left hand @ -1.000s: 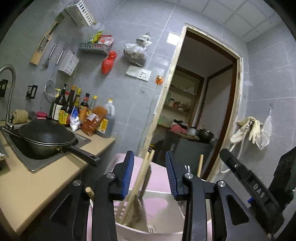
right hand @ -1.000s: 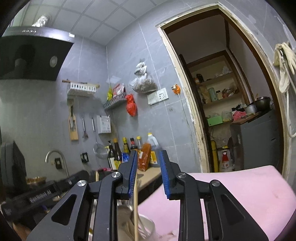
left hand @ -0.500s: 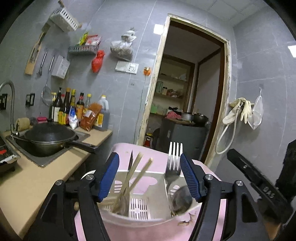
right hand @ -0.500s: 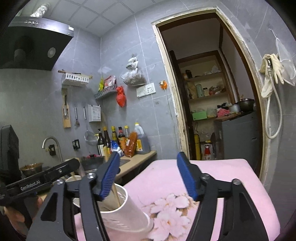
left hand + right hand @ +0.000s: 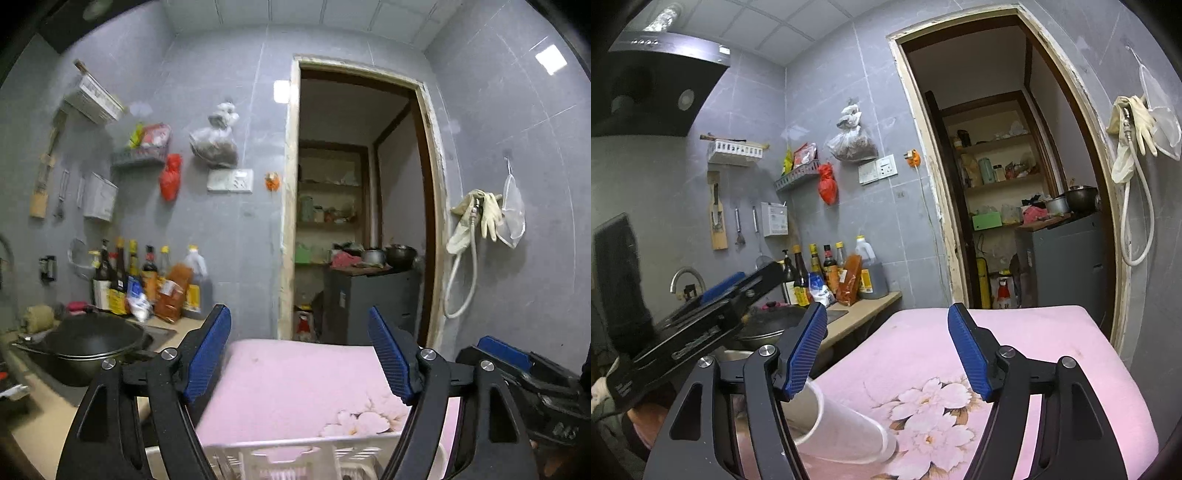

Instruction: Organize utensils

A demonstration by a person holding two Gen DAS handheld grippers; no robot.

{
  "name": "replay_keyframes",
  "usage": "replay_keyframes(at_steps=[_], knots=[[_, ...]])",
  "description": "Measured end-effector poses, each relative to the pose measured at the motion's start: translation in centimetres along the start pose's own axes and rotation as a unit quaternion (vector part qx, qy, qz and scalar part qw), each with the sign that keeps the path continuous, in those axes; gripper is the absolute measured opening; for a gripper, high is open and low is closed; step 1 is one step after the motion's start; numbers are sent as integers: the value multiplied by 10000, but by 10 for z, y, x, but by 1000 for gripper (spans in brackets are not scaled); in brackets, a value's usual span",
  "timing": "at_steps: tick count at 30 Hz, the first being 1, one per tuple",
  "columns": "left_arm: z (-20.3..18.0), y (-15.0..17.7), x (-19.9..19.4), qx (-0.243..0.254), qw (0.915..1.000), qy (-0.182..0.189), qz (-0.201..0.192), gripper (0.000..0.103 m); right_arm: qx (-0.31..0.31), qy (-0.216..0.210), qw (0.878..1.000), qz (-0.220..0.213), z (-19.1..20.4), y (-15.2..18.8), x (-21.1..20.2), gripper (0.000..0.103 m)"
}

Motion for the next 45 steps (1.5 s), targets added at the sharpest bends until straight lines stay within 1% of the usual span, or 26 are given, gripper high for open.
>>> replay_keyframes(at_steps=[1, 3, 5, 8, 9, 11, 14, 17, 22, 26, 29, 33, 39, 41, 43, 45], knots=[[3, -1, 8, -66, 10000, -21, 4, 71, 30, 31, 10000, -10, -3, -1, 3, 71], [14, -3, 25, -365, 9993, -5, 59, 71, 79, 100, 9999, -24, -10, 0, 7, 72], [31, -10, 38, -775, 9969, -41, -106, 71, 141, 176, 9997, -2, -17, 0, 13, 74], [53, -14, 51, -1255, 9920, 22, -163, 71, 166, 249, 9995, 142, -24, 4, 28, 75], [58, -17, 51, -1333, 9909, 41, -209, 71, 147, 251, 9994, 189, -23, 5, 33, 75], [65, -20, 48, -1427, 9886, 173, -444, 71, 88, 222, 9992, 307, -22, 9, 43, 75], [68, -25, 42, -1440, 9874, 363, -547, 71, 90, 201, 9985, 494, -18, 16, 59, 75], [73, -26, 35, -1535, 9850, 551, -569, 71, 126, 262, 9980, 563, -15, 20, 70, 75], [72, -28, 26, -1380, 9870, 539, -617, 71, 116, 357, 9974, 610, -12, 24, 76, 75], [71, -28, 23, -1405, 9870, 525, -581, 71, 71, 475, 9967, 650, -12, 25, 80, 76], [67, -29, 18, -1315, 9884, 514, -568, 71, 76, 532, 9964, 651, -14, 25, 81, 77], [63, -29, 13, -1188, 9908, 477, -447, 71, 111, 621, 9963, 590, -17, 21, 78, 81], [53, -23, -2, -980, 9941, 412, -235, 71, 130, 699, 9965, 448, -18, 12, 62, 85], [49, -21, -8, -983, 9941, 425, -160, 71, 126, 707, 9966, 412, -17, 8, 56, 86], [45, -20, -16, -987, 9941, 432, -86, 71, 99, 705, 9968, 370, -15, 5, 47, 89], [40, -19, -26, -924, 9949, 414, -35, 71, 70, 691, 9971, 325, -13, 2, 38, 94]])
Point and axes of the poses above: each gripper's, at about its wrist camera, not at the fingertips, and x roughly the way its jaws point, z to its left, y to its underside, the point moved 3 cm from there along x, roughly the way its jaws point, and after that the axes turned 3 degrees about y, right-handed, at the moved point
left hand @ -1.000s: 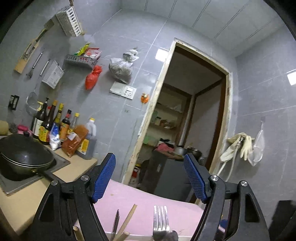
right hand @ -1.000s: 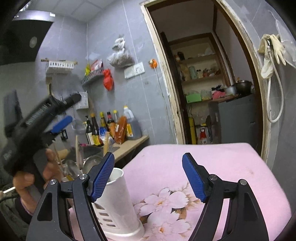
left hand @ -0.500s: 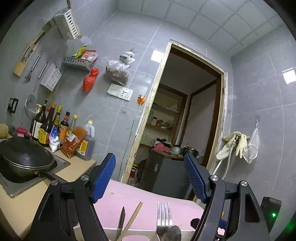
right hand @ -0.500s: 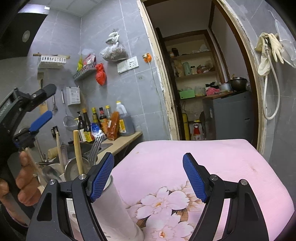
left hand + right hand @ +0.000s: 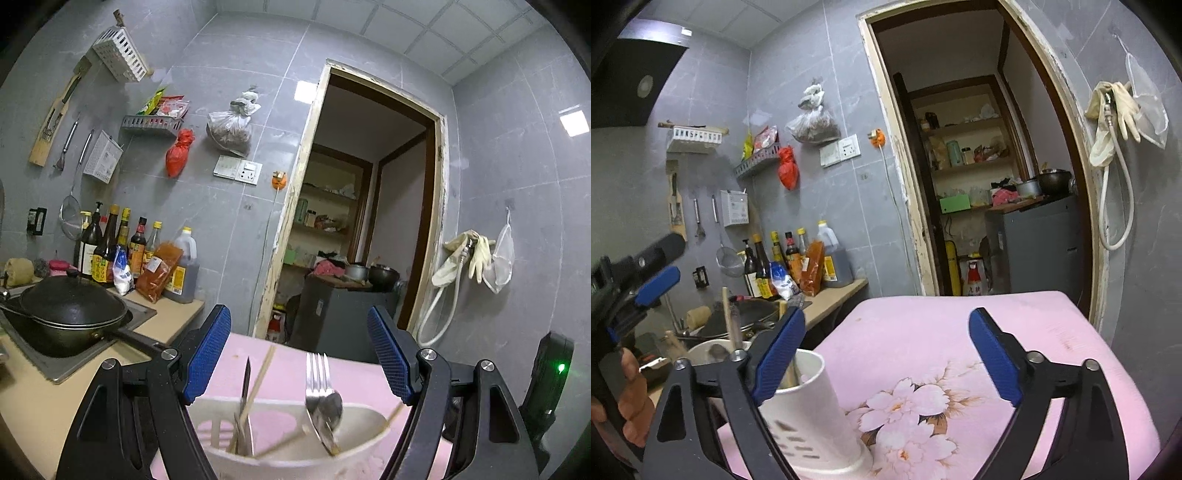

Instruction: Organize utensils

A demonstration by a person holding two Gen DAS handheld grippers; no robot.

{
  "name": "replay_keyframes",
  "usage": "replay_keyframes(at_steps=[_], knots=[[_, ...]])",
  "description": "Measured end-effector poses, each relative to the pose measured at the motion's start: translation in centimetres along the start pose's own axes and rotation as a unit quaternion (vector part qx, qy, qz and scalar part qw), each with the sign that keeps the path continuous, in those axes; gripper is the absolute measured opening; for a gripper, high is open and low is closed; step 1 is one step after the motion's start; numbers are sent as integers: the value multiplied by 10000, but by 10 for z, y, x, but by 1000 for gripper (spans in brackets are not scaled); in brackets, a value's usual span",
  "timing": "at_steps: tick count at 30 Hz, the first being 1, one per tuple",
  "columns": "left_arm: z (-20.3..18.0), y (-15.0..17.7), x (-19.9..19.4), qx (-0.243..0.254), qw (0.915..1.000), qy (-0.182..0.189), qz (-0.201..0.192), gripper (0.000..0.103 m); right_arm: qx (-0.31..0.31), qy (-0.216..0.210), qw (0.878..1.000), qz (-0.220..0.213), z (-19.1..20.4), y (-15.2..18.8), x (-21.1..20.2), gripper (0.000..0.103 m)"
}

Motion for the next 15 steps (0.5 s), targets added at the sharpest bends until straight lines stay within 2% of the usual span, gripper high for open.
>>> replay_keyframes(at_steps=[13, 15], knots=[[-23, 20, -47, 116, 9995, -9, 307, 75, -193, 110, 9995, -208, 4, -5, -65, 99], [-25, 22, -53, 124, 9992, -24, 369, 76, -221, 112, 9995, -218, 4, -4, -72, 103]])
Point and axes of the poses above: each gripper's, at about its wrist camera, not at the fingertips, and x roughly the way its jaws point, z to its left, y to its underside, the point moved 3 cm from there along x, roughly the way its jaws point, and after that the axes turned 3 degrees about y, right-handed, at the moved point
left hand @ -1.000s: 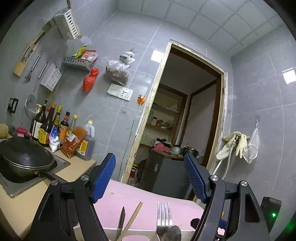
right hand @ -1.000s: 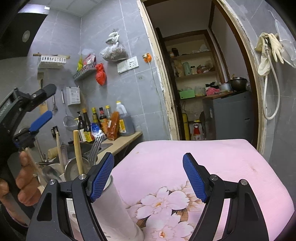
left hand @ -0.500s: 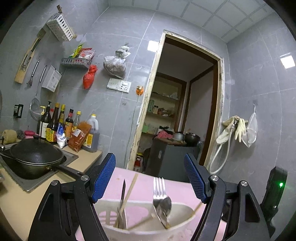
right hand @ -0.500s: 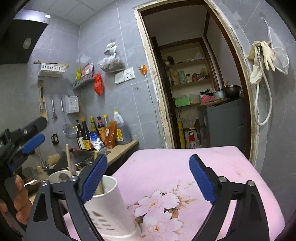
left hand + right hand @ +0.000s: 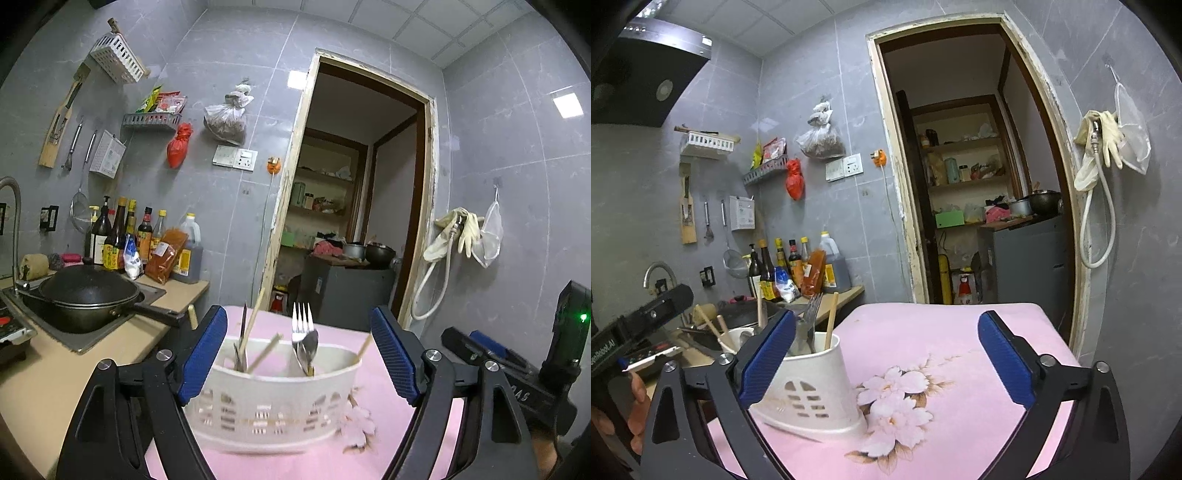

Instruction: Organize utensils

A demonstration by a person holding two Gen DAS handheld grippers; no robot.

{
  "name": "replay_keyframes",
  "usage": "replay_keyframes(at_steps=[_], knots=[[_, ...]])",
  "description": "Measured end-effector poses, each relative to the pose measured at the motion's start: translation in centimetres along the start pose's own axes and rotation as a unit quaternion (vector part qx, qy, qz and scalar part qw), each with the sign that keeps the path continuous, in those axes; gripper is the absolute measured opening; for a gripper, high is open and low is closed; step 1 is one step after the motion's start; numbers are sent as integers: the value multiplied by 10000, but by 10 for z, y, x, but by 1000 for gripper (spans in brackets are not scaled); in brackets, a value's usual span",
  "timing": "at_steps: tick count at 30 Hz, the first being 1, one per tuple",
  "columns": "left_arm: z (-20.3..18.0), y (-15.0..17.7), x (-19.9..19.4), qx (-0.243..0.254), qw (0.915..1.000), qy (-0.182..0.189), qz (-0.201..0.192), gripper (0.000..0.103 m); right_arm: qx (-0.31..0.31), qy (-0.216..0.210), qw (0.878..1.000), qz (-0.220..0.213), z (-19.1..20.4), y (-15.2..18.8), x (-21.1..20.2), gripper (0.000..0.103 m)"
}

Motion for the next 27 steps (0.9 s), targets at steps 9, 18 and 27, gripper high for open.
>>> replay_keyframes(at_steps=[9, 18, 27], knots=[[-10, 24, -24, 8, 9975, -351, 605, 82, -226, -21, 9996, 166, -1, 13, -44, 103], [-16, 58, -44, 41, 9927, -738, 954, 87, -498, 139, 9985, 159, 0, 27, -87, 103], [-23, 72, -56, 104, 9924, -848, 888, 87, -645, 316, 9974, 95, 1, 39, -103, 103]])
Point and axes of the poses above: each gripper's, at about its wrist camera, not at the fingertips, and x roughly the way its jaws point, z to its left, y to its underside, the point moved 3 cm from there along x, roughly the way its jaws point, and after that the axes turned 3 degrees about y, right-handed, at the moved point
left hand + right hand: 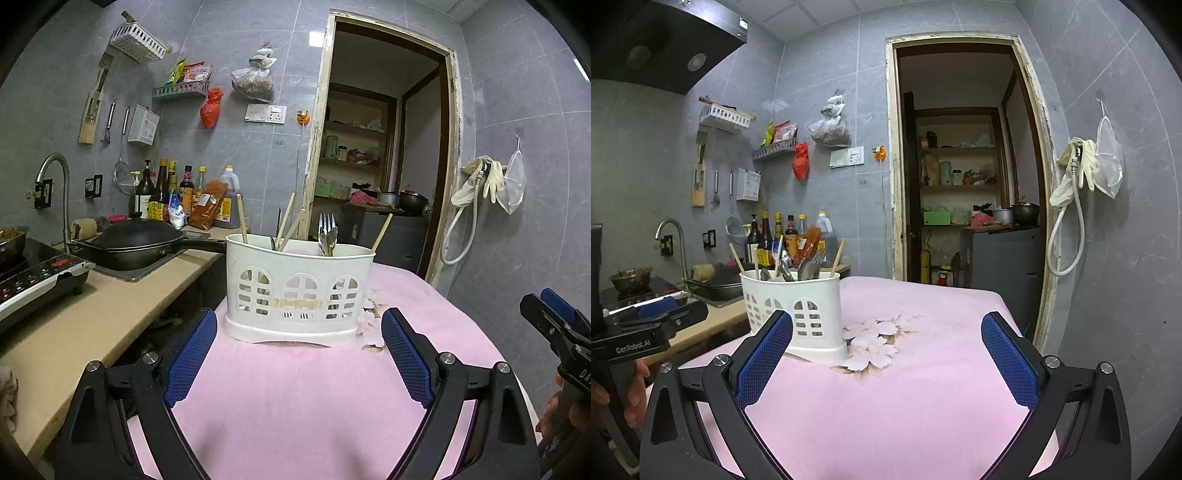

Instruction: Organize utensils

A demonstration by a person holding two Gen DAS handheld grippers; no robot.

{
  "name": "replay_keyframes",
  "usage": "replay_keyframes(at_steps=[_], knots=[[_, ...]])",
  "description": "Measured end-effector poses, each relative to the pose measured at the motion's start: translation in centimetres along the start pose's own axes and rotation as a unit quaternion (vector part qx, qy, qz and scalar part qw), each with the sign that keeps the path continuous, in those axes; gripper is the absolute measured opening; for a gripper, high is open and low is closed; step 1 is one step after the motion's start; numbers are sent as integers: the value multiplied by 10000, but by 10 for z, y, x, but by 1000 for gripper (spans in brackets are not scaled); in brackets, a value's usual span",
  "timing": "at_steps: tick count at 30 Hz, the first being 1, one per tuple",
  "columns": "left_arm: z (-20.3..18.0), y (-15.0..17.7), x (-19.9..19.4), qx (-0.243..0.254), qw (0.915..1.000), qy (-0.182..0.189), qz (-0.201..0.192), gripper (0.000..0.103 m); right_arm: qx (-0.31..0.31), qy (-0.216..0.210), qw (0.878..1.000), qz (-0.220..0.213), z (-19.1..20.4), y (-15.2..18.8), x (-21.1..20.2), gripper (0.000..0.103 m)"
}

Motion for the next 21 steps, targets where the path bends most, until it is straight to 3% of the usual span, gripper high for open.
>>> replay_keyframes(at_steps=[21], knots=[[1, 5, -1, -32, 10000, -54, 34, 87, 117, -3, 9999, 82, -4, 4, -2, 103]])
Point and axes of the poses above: each gripper's, at about its wrist camera, not at the fingertips, and x roughly the way its jaws point, z to its left, y to its underside, the point moved 3 cm from there along x, roughly the way its jaws point, and after that the axes turned 3 degrees about y, right-handed, at the moved point
